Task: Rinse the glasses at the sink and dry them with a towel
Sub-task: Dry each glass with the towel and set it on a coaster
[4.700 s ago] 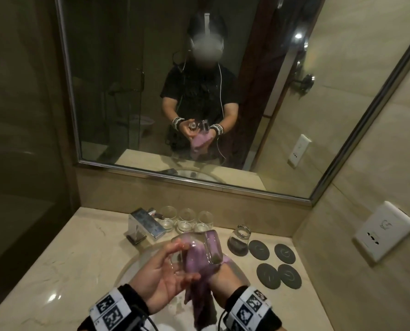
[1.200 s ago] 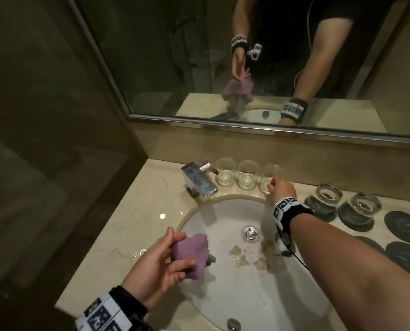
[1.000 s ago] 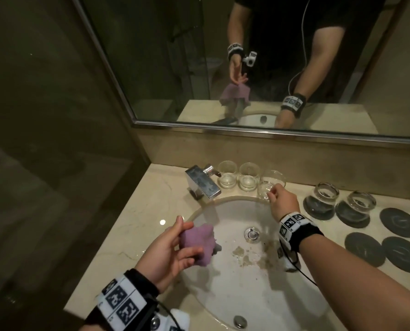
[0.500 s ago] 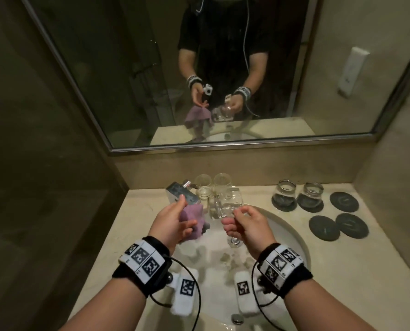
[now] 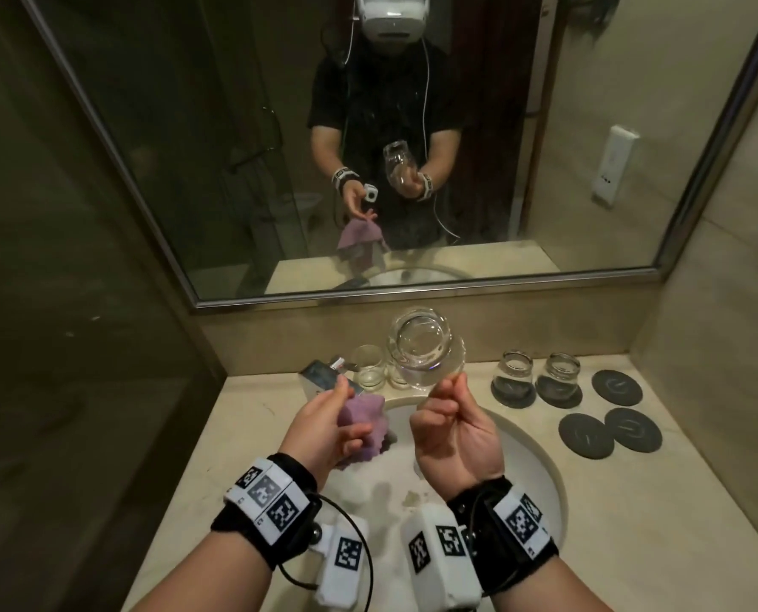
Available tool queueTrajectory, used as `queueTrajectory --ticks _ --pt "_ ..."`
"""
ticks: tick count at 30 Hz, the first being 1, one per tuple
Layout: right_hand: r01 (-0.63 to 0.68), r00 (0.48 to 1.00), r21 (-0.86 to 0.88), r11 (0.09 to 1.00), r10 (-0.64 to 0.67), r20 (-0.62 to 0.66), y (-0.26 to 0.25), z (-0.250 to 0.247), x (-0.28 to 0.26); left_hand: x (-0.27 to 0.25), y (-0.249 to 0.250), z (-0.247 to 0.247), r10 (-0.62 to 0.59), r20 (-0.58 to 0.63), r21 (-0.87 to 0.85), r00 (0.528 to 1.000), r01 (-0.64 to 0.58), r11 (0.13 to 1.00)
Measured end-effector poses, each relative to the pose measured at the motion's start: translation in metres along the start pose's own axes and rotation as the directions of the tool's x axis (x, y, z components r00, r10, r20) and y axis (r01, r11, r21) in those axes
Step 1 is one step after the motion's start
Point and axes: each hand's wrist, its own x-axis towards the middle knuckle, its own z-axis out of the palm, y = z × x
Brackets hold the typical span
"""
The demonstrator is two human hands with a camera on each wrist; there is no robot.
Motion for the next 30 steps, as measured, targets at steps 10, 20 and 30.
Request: queueTrajectory --ticks 10,20,30 --pt "0.03 0.979 -0.471 0.882 -0.121 -0.164 0.0 -0.009 0.004 -0.006 0.011 -0.005 0.01 0.15 -0.061 0.989 -0.001 0.998" --pt "-0.1 0.993 -0.888 0.45 -0.015 -0.12 -0.011 -0.014 -0.005 -0.002 -0.01 -0.003 0.084 0.246 -0.153 0.966 -0.047 0.987" --pt "-0.292 0.89 -0.89 0.35 -0.242 -0.387 -0.018 -0.038 0.001 -0.001 -0.008 0.003 0.038 0.377 -0.395 0.925 0.124 0.91"
